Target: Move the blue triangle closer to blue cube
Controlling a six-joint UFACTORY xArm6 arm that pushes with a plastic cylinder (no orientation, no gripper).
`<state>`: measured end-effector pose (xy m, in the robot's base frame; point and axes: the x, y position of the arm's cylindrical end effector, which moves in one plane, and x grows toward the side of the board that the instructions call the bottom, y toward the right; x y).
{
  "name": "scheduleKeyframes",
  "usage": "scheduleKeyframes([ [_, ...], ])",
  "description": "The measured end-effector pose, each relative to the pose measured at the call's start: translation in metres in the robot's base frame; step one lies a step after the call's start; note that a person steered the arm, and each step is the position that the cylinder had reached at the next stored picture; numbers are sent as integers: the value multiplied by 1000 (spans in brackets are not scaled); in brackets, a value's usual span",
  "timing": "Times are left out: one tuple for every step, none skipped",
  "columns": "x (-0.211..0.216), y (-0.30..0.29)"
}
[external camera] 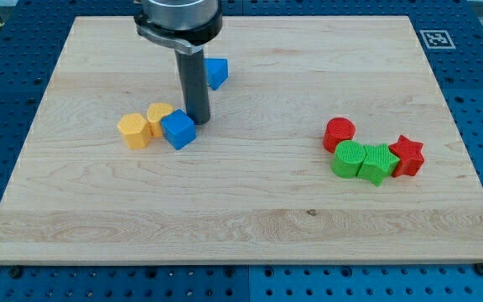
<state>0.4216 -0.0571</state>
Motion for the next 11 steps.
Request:
scheduleKeyframes([
  [-14,33],
  [-37,52],
  [-77,52],
  [-110,50],
  [-115,36],
  [-115,2],
  [-115,-4],
  [-114,-4],
  [-113,0],
  [-107,15],
  [-99,22],
])
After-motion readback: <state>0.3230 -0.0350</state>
